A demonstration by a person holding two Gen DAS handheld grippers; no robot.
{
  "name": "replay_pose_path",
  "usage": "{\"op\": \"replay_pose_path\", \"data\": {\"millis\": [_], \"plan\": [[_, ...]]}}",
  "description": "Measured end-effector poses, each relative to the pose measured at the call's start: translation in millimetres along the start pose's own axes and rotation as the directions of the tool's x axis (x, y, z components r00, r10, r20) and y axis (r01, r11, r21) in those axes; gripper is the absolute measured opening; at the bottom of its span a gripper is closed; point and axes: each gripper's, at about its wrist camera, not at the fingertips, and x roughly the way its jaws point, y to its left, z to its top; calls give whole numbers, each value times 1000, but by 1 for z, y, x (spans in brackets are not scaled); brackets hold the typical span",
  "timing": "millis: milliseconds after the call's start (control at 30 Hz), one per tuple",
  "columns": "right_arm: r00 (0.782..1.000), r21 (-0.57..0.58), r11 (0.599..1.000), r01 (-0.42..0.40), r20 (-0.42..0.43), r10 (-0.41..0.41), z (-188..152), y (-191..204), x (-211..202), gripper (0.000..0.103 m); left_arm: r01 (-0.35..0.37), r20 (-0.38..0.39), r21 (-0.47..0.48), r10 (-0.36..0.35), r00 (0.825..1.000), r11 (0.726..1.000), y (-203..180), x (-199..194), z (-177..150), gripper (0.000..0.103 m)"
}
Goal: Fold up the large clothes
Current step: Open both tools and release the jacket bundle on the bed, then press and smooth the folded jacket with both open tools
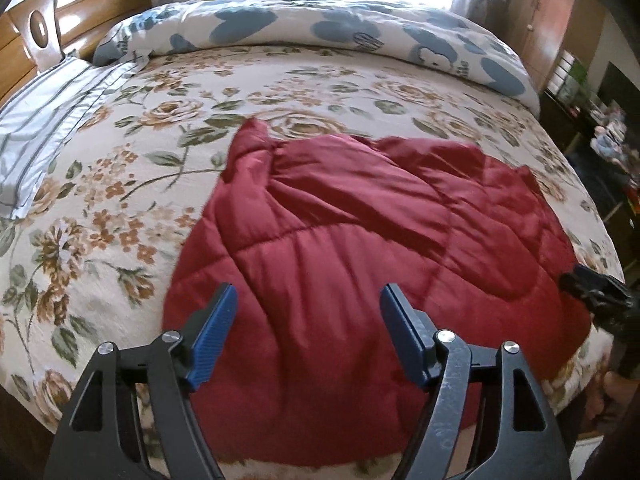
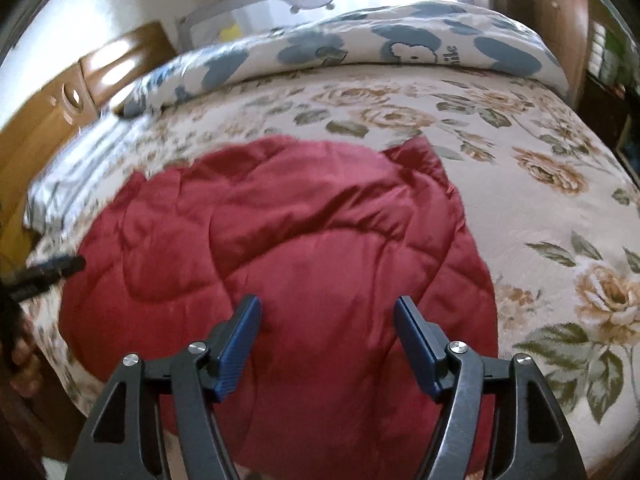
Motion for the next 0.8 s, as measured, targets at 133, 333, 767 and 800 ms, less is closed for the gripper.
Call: {"op": "replay_pose_path", "data": {"millis": [133, 333, 767, 800], "plan": [[998, -49, 998, 51, -41, -53, -16, 5, 8, 70, 24, -5, 12, -24, 1000, 1000, -10, -6, -8, 78], [997, 19, 998, 57, -58, -56, -32, -15, 9, 70, 38, -40, 18, -38, 998, 999, -21, -7, -24, 78], [996, 86, 995, 58, -65, -52, -47, -20, 3, 72, -34, -58, 50, 37, 998, 998, -30, 37, -28, 92], [996, 88, 994, 60, -66, -54, -47, -19, 3, 72, -31, -57, 50, 34, 998, 998, -30, 39, -28, 92]]}}
